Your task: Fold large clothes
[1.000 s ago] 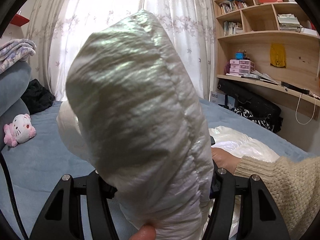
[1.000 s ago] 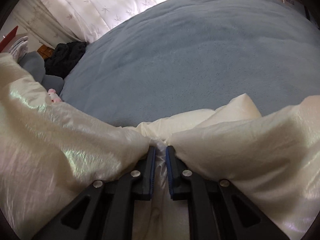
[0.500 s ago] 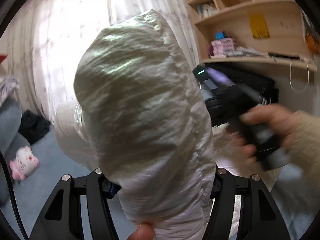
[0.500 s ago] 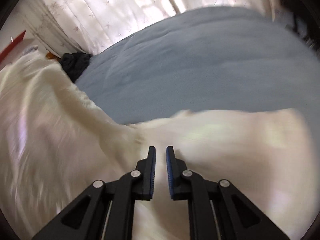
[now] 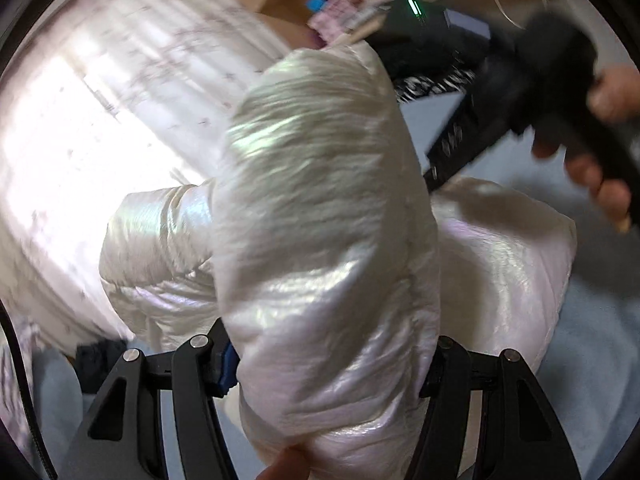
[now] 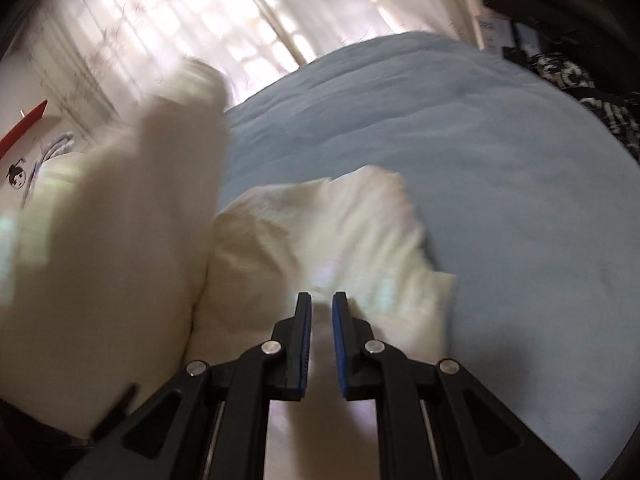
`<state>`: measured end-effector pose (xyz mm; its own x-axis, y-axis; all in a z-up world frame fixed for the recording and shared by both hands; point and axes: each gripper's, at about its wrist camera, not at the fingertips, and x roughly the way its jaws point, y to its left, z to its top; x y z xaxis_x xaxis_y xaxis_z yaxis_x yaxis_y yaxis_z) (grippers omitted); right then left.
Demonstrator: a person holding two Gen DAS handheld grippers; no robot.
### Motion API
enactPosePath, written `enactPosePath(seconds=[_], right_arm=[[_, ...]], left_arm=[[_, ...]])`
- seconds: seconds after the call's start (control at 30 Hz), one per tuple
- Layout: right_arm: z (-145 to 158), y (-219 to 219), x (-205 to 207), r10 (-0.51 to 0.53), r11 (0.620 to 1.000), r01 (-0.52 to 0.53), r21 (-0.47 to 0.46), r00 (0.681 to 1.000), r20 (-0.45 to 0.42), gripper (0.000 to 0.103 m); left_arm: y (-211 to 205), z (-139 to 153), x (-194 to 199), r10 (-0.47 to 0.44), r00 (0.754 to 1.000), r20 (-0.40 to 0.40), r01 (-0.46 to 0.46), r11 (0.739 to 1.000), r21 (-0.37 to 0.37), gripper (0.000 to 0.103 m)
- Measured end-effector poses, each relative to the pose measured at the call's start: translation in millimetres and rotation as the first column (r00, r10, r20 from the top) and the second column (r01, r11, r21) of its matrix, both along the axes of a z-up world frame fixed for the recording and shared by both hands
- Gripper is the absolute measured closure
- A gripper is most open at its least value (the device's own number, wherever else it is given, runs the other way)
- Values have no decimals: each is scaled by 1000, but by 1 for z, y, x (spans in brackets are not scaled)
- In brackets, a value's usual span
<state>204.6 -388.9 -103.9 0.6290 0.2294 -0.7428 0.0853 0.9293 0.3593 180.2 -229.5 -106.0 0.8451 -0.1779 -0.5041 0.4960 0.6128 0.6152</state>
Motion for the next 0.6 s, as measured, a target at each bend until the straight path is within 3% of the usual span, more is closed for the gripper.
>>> enactPosePath(seconds=[0.17, 0.3, 0.37, 0.47, 0.6], right_arm=[[20, -31, -24, -58, 995, 60, -74, 998, 36, 92], [43, -49, -36, -81, 996, 84, -31, 993, 86, 89], [55, -49, -43, -63, 998, 63, 11, 992, 105, 65], [71, -36, -43, -12, 998, 3, 60, 990, 142, 40], [93, 11, -23, 194, 979, -201, 34, 968, 160, 37]], left_arm=[[-31, -22, -10, -37, 999, 12, 36, 993, 112, 35], [-44, -44, -24, -64, 997, 44, 54, 980, 192, 28], [-46, -52, -31, -73, 995, 65, 56, 972, 228, 26], [-49, -59, -35, -76, 994, 77, 54, 965, 258, 25], [-45, -62, -43, -74, 996, 55, 58, 966, 252, 22]])
